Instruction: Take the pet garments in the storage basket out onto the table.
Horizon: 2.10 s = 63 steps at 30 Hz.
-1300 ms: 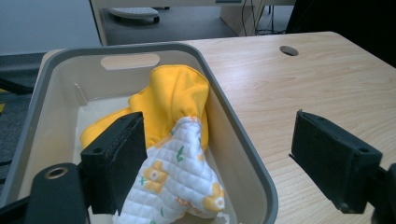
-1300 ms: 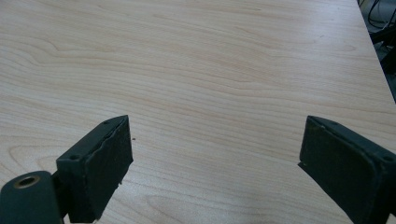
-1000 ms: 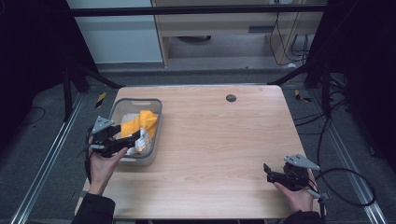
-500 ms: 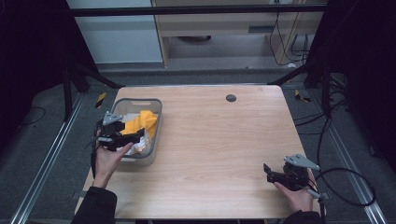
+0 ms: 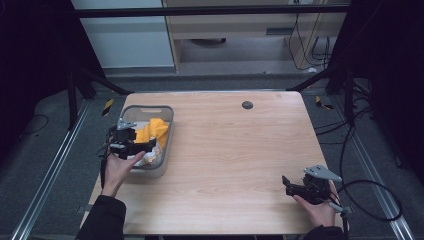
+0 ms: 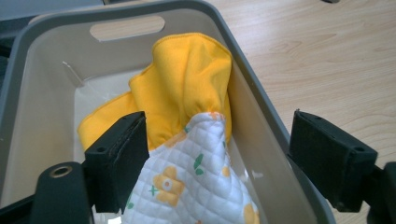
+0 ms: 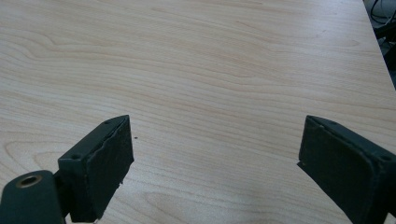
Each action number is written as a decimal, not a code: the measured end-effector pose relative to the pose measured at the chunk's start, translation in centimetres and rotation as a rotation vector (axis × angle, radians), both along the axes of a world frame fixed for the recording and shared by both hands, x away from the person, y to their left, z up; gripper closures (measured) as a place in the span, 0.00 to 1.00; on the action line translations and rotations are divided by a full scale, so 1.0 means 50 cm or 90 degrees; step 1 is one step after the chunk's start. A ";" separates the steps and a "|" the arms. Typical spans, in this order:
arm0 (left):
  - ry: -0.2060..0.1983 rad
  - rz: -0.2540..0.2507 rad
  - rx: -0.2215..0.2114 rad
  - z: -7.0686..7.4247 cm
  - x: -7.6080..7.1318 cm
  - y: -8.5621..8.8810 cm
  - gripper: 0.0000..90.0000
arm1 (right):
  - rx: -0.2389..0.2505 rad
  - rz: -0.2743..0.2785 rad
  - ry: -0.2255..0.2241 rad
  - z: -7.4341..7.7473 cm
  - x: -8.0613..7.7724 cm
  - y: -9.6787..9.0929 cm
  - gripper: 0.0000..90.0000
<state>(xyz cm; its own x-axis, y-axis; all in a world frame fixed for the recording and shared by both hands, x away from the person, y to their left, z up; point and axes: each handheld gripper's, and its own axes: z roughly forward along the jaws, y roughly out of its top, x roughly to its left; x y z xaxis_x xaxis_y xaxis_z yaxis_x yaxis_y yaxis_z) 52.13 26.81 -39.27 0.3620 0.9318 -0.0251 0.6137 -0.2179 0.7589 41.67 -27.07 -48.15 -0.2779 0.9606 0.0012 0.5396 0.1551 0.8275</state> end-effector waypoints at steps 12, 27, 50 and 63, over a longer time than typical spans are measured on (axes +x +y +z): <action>0.043 -0.002 0.018 -0.020 0.021 -0.009 0.29 | 0.002 0.001 0.004 -0.001 0.000 0.000 0.11; 0.086 0.005 0.042 -0.040 0.037 -0.016 0.40 | 0.001 0.005 0.011 -0.003 0.002 0.001 0.11; 0.140 -0.008 0.055 -0.069 0.048 -0.023 0.64 | -0.002 0.013 0.024 -0.006 0.004 0.003 0.11; 0.165 -0.003 0.059 -0.067 0.053 -0.022 0.85 | -0.007 0.016 0.025 -0.008 0.005 0.003 0.11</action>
<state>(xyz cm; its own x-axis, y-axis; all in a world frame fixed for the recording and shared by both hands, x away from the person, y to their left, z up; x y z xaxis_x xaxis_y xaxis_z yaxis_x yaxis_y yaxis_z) 54.77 25.74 -42.60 0.3595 0.9326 -0.0326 0.7836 -0.2828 0.5532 41.93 -26.93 -48.55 -0.3017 0.9534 0.0024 0.5677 0.1776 0.8039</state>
